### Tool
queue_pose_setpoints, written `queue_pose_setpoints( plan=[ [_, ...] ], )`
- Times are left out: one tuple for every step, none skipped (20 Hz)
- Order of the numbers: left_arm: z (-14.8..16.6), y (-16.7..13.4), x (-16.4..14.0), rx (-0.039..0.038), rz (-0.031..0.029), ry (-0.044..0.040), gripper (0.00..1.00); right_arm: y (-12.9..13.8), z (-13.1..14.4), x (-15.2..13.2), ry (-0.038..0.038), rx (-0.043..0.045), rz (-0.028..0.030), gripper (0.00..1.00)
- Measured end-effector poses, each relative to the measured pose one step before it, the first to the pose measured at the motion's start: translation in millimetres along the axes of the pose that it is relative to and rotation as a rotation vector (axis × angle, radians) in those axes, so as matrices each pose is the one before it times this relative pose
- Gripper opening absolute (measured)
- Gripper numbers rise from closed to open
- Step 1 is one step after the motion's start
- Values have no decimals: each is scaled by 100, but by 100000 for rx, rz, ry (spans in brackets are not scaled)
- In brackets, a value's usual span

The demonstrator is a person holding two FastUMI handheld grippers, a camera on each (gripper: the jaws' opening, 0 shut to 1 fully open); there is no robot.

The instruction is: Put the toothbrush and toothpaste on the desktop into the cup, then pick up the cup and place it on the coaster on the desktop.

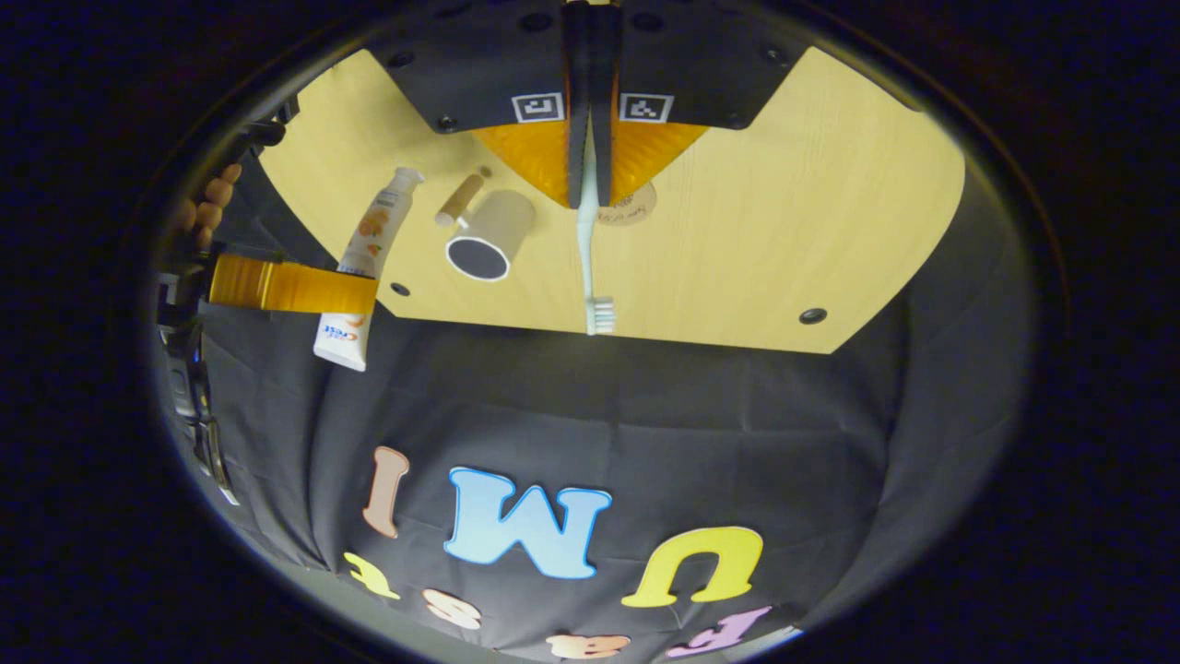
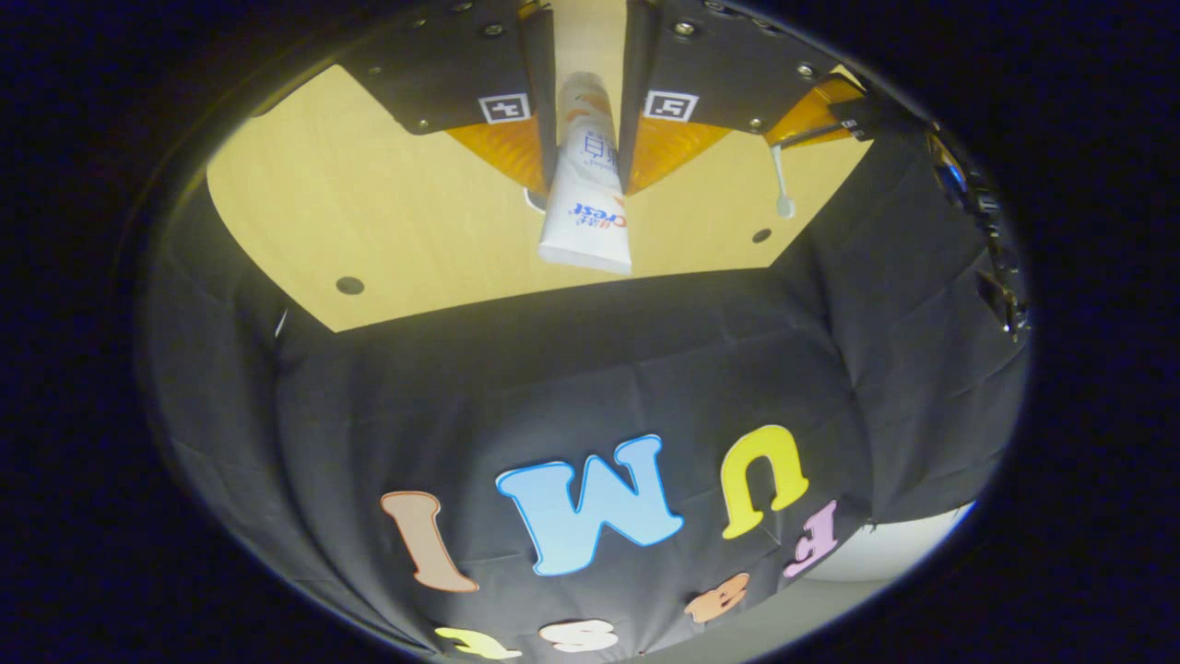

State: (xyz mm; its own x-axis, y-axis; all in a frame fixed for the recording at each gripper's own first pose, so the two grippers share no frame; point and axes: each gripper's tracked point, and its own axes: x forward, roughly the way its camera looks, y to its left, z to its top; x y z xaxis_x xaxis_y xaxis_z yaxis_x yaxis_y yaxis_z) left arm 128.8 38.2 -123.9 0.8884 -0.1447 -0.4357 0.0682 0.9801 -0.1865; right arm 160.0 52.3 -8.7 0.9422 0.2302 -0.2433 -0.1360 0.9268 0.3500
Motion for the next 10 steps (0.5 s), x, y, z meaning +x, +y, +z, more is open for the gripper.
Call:
queue_pose_setpoints(
  plan=[
    [725,234,356,319,302,-2157,8,23,798,788,-2180,896,178,30],
    [683,14,329,117,-98,-1573,8,-11,662,736,-1996,1070,-154,30],
    [953,7,427,-152,-590,-2096,8,-272,413,678,-2108,662,-478,30],
    [193,30,169,590,-291,-1497,8,-346,508,805,-2204,368,-949,30],
    [180,90,-22,1135,35,-1308,6,-162,382,584,-1367,327,-496,30],
    [398,-94,-275,1684,-504,-1970,8,-105,221,877,-1207,771,-620,30],
    [467,-10,127,1059,-314,-1317,6,9,256,667,-1252,607,-145,30],
    [924,-18,476,829,-512,-1985,8,-103,242,663,-1874,-140,-156,30],
    [710,-143,571,23,-550,-1316,6,-46,245,525,-1461,-675,-375,30],
    [648,-131,627,-173,-635,-1304,7,-130,185,850,-2405,-1670,-296,30]
  ],
)
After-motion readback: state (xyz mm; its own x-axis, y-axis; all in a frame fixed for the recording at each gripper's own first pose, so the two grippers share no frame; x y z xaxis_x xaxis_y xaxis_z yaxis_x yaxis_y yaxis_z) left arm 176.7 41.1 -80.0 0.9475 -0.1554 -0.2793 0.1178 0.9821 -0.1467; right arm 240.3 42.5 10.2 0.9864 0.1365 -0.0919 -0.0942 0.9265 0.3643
